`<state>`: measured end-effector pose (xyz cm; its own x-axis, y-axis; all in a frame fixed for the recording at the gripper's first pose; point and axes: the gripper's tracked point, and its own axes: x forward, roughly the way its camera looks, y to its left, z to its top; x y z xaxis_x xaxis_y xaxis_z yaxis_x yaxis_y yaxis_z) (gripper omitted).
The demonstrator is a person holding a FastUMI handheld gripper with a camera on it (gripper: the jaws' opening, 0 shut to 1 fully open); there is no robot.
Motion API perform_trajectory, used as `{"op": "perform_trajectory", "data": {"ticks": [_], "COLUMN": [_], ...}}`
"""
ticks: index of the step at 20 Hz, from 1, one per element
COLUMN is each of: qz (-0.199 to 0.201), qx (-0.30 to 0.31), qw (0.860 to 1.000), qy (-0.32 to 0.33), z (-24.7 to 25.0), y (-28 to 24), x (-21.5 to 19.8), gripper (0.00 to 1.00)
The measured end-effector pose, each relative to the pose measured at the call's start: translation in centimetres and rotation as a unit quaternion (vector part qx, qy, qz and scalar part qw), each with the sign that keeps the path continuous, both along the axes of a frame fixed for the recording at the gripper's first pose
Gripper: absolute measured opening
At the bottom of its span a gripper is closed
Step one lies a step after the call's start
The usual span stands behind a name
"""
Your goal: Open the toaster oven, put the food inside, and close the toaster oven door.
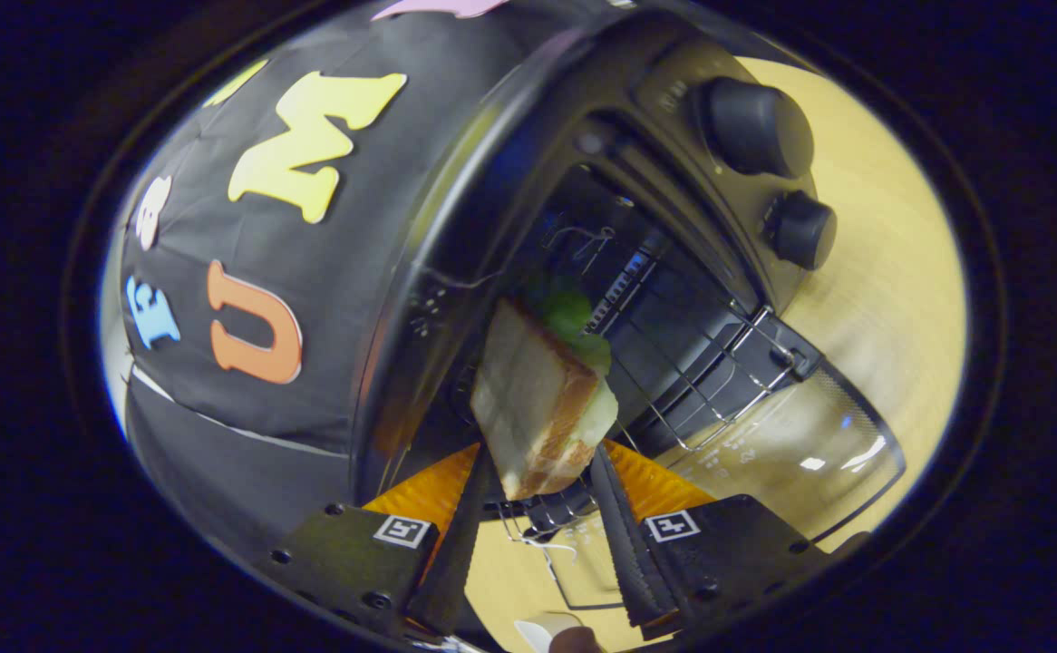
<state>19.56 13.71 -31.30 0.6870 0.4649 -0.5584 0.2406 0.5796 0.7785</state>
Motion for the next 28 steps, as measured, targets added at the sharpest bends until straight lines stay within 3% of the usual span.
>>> {"op": "perform_trajectory", "data": {"ticks": [4,5,6,9,11,13,16,20,28], "qz": [0.029,0.039,0.055,0.109,0.145,0.184,0.219,0.224,0.184], "qx": [-0.04,-0.051,-0.065,-0.128,-0.186,-0.253,-0.308,-0.335,-0.38], "qw": [0.999,0.998,0.996,0.985,0.97,0.946,0.921,0.913,0.906], "qy": [-0.001,-0.005,-0.01,-0.029,-0.055,-0.083,-0.095,-0.056,-0.028], "z": [1.0,1.3,1.7,2.3,3.0,3.1,1.8,-2.3,-7.9], "y": [-0.4,-0.4,-0.3,-0.3,-0.7,-1.3,-1.6,-3.0,-4.1], "x": [-2.8,-3.7,-4.8,-8.3,-10.5,-13.0,-16.8,-19.7,-17.8], "gripper": [0.74,0.79,0.83,0.84,0.88,0.88,0.88,0.89,0.89]}}
